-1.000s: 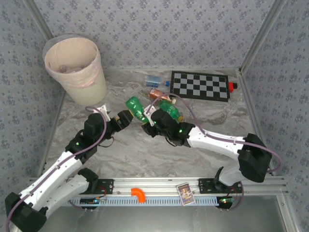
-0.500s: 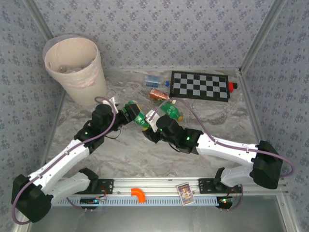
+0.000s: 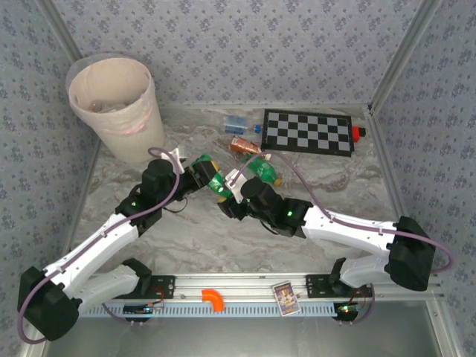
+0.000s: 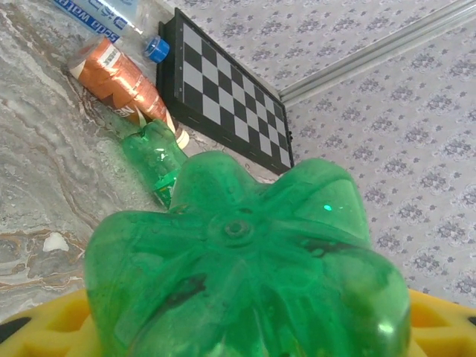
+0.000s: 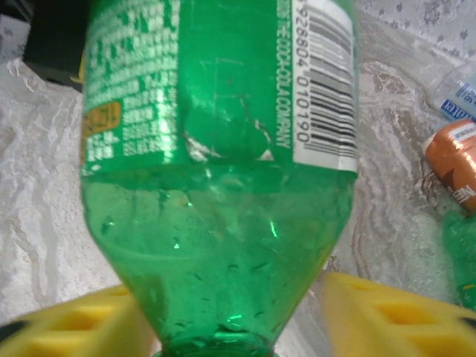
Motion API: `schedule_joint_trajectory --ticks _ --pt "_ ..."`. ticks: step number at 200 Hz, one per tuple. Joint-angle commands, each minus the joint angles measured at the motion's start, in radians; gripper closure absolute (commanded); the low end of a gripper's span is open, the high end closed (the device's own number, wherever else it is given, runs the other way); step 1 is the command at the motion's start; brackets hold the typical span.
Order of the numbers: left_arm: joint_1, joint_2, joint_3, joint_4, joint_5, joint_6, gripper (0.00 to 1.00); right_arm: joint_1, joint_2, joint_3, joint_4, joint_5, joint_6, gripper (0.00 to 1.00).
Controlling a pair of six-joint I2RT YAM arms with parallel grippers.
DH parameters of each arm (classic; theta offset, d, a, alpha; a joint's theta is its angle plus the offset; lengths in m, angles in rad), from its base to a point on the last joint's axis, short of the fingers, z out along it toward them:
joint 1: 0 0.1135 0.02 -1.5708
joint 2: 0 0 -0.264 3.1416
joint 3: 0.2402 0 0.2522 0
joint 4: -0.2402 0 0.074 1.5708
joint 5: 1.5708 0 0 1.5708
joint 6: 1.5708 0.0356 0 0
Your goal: Put the plastic bottles in the bin
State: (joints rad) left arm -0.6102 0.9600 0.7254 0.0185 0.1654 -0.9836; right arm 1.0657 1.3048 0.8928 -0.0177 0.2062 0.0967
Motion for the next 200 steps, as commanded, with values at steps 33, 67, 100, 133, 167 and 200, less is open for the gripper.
schedule_joint_trajectory --ticks 33,67,100,133,167,200 --pt "-0.005 -0.051 0.072 -0.088 -0.067 0.080 0.48 -0.006 -0.063 -0.016 0.003 0.040 0.034 0.00" --pt "0.014 -0.064 0.117 -0.161 -0.096 0.121 0.49 -0.020 -0.144 -0.052 -0.004 0.051 0.050 0.00" --pt "0.076 -0.068 0.158 -0.216 -0.085 0.135 0.50 -0.034 -0.220 -0.095 0.001 0.068 0.063 0.00" --pt "0.164 -0.056 0.225 -0.283 -0.055 0.150 0.50 -0.047 -0.291 -0.130 -0.002 0.068 0.069 0.00" --pt "0.301 0.000 0.378 -0.416 0.014 0.199 0.50 -0.056 -0.363 -0.160 -0.002 0.068 0.073 0.01" --pt "0.467 0.086 0.548 -0.500 0.091 0.210 0.50 -0.070 -0.430 -0.197 0.024 0.055 0.077 0.00"
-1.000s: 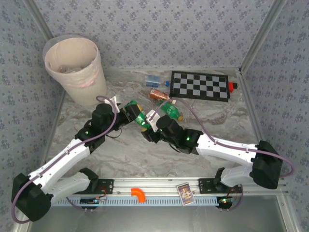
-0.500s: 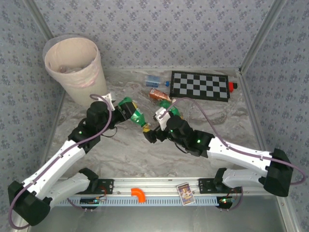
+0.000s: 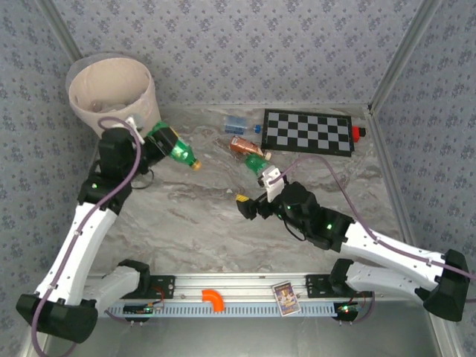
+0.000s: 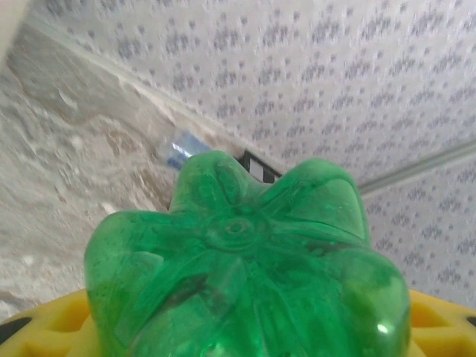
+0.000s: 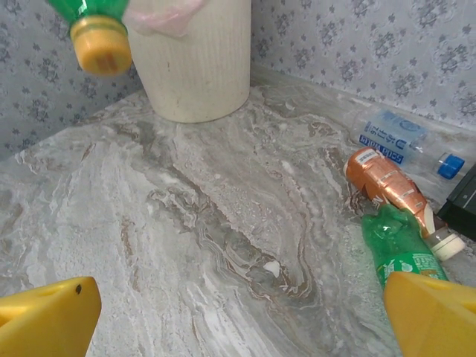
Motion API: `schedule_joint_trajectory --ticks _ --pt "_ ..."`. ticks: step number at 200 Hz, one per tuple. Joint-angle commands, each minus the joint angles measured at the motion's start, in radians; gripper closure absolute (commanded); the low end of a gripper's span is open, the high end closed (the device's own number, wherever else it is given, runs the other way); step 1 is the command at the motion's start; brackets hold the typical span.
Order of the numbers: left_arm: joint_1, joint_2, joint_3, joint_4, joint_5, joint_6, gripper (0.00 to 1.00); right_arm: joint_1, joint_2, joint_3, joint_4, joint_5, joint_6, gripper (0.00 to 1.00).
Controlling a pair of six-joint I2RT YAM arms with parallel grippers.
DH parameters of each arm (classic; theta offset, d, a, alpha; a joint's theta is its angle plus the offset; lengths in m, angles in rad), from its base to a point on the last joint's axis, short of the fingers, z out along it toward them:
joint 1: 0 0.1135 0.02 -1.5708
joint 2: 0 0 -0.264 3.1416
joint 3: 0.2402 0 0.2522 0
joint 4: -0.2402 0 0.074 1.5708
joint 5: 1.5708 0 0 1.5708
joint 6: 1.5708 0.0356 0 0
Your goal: Put the plastic bottles in the bin
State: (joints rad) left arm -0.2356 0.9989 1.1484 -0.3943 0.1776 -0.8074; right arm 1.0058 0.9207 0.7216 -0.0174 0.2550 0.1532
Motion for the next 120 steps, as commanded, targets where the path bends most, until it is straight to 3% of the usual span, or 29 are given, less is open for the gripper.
schedule_joint_trajectory --ticks 1,54,120 --pt "0.097 0.049 0.128 -0.090 0.080 0.033 0.50 -0.010 -0.047 -0.026 0.025 0.006 0.021 0.00" --pt "0.253 0.230 0.403 -0.163 0.032 -0.007 0.48 -0.020 -0.115 -0.044 0.037 -0.020 0.011 0.00" --pt "0.409 0.414 0.562 -0.034 -0.016 -0.195 0.48 -0.021 -0.154 -0.047 0.015 -0.040 0.019 0.01"
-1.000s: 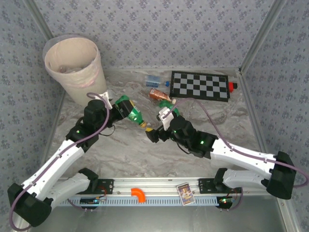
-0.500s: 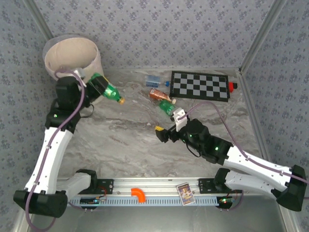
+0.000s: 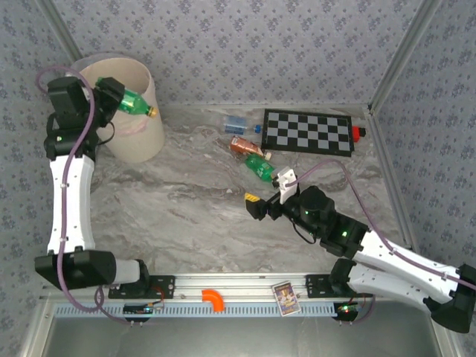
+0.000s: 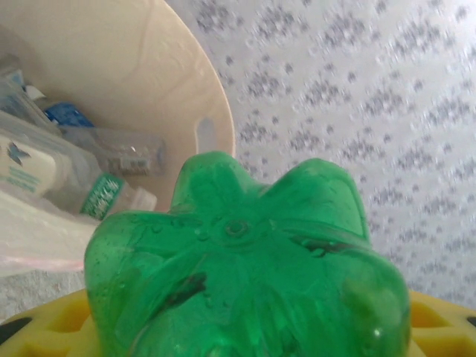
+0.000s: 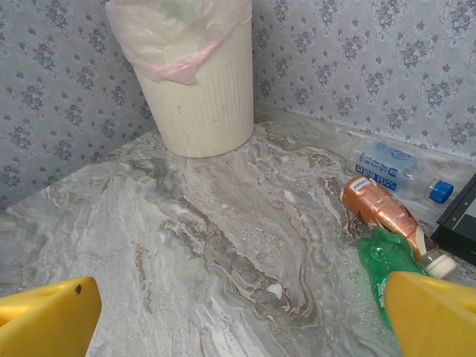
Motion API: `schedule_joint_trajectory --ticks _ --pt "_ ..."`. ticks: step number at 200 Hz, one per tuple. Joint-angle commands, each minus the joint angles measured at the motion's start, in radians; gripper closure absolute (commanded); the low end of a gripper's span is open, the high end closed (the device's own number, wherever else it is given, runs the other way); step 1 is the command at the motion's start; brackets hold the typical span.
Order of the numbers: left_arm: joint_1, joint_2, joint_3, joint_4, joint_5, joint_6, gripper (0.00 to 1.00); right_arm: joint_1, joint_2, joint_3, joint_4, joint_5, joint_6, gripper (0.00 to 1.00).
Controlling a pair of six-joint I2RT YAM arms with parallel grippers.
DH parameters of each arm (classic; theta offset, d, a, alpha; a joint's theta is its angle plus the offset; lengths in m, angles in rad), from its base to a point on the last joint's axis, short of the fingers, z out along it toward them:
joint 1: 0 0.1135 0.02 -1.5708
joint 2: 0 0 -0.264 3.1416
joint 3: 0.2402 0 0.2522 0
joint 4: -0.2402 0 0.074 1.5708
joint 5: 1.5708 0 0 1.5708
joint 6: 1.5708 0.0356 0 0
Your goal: Put the plastic bottles in the bin
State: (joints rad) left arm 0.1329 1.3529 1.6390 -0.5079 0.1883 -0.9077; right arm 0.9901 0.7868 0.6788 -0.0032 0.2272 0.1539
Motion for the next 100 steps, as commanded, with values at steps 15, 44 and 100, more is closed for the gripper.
schedule_joint_trajectory --ticks 15,44,100 --pt "0.050 0.107 0.114 0.087 -0.072 -0.113 0.48 -0.004 -0.024 -0.004 -0.004 -0.015 0.019 0.00" --pt "0.056 0.207 0.211 0.085 -0.155 -0.153 0.49 -0.002 -0.024 0.005 -0.021 -0.024 0.034 0.00" --pt "0.065 0.453 0.547 -0.093 -0.182 -0.168 0.42 0.010 -0.045 0.019 -0.070 0.009 0.044 0.01"
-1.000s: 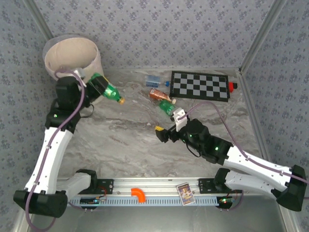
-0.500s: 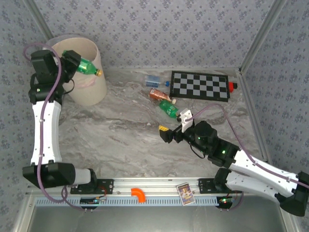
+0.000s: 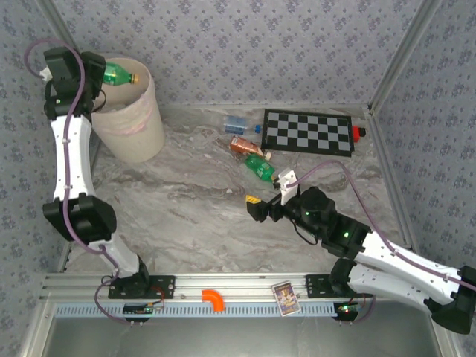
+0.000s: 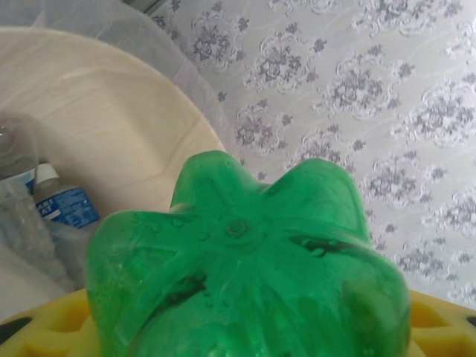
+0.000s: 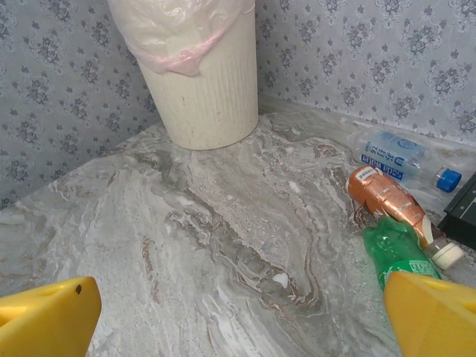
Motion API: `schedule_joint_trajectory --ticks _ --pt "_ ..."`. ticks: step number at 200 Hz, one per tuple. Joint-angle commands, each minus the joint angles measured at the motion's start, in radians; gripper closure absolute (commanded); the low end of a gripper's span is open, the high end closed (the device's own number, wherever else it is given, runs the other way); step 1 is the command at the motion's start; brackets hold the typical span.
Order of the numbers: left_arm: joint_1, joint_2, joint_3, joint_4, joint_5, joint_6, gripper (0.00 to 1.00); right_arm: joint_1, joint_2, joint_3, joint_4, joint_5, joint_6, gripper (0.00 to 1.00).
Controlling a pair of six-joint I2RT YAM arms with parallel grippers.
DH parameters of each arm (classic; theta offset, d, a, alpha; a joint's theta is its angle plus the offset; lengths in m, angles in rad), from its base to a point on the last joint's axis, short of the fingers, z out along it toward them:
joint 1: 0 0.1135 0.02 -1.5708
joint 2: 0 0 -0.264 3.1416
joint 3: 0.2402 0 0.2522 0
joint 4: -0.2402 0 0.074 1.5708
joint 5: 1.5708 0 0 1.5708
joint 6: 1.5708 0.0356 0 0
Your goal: Put the plastic bottles in the bin
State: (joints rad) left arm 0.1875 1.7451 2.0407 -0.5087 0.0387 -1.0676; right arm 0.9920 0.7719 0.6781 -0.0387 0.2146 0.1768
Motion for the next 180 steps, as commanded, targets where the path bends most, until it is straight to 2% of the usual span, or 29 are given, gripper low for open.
schedule_joint_trajectory --ticks 1,20,36,54,59,63,145,180 --pt "0.011 0.065 0.152 -0.097 -0.034 -0.008 0.41 0.008 -0.030 0.020 -0.036 0.021 0.021 0.01" --pt "0.013 0.119 0.235 -0.153 -0.031 0.000 0.34 0.011 -0.040 0.029 -0.050 0.030 0.020 0.01" --pt "0.013 0.154 0.286 -0.209 -0.013 -0.003 0.20 0.013 -0.045 0.037 -0.064 0.037 0.018 0.00" --pt "0.013 0.163 0.306 -0.239 -0.007 -0.021 0.15 0.016 -0.048 0.038 -0.066 0.041 0.016 0.00" --pt "0.012 0.161 0.305 -0.239 -0.007 -0.021 0.08 0.017 -0.049 0.038 -0.068 0.040 0.018 0.00" --pt "0.013 0.158 0.304 -0.238 -0.006 -0.021 0.07 0.018 -0.049 0.039 -0.067 0.042 0.018 0.00" --pt "-0.032 0.055 0.303 -0.229 -0.012 0.029 0.01 0.039 -0.025 0.040 -0.041 0.046 0.027 0.00" --pt "-0.111 -0.072 0.140 -0.177 -0.051 0.075 0.01 0.040 0.000 0.062 -0.059 0.069 0.029 0.00"
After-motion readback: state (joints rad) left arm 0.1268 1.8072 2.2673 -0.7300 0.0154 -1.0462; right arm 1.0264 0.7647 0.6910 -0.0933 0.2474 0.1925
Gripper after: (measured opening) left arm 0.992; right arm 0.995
